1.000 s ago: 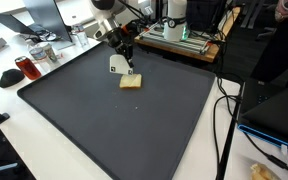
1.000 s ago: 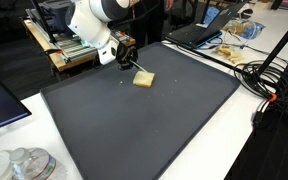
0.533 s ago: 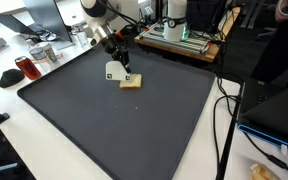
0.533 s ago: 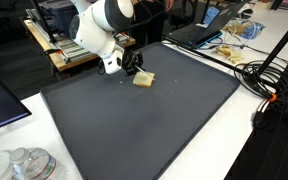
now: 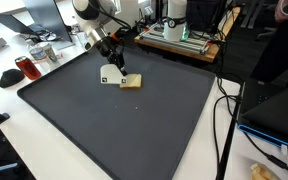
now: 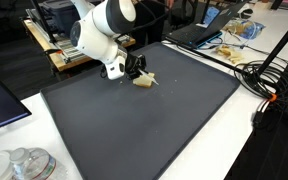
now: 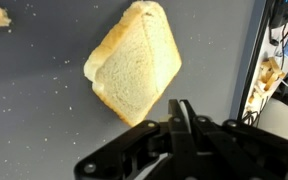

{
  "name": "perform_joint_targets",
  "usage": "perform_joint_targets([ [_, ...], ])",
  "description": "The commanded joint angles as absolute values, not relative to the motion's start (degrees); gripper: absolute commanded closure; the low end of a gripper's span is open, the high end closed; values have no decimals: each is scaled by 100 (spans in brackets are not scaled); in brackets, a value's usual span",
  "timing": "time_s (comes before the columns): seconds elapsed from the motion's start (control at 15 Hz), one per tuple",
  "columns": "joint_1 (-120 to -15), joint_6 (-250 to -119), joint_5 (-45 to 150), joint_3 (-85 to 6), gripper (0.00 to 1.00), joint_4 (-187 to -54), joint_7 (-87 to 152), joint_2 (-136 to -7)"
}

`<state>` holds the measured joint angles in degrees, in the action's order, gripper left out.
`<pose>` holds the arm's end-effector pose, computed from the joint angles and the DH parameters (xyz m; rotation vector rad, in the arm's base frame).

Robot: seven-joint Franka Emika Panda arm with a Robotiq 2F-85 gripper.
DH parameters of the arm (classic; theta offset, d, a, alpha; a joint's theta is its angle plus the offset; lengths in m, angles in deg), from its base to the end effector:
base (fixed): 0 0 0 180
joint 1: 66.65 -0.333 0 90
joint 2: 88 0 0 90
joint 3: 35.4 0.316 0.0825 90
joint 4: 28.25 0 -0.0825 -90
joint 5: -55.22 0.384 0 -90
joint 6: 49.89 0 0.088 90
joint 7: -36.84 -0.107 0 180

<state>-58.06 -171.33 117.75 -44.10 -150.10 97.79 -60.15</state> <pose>0.5207 -0.1229 0.1605 -2.3514 0.0734 -0.1472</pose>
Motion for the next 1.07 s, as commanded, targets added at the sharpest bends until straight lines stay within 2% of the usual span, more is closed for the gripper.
perform_joint_targets([
  [0.0, -5680, -16969, 11434, -4315, 99, -14687, 9422, -5875],
  [1.0, -5967, -17540, 9636, -3902, 99, -14284, 7769, -5890],
])
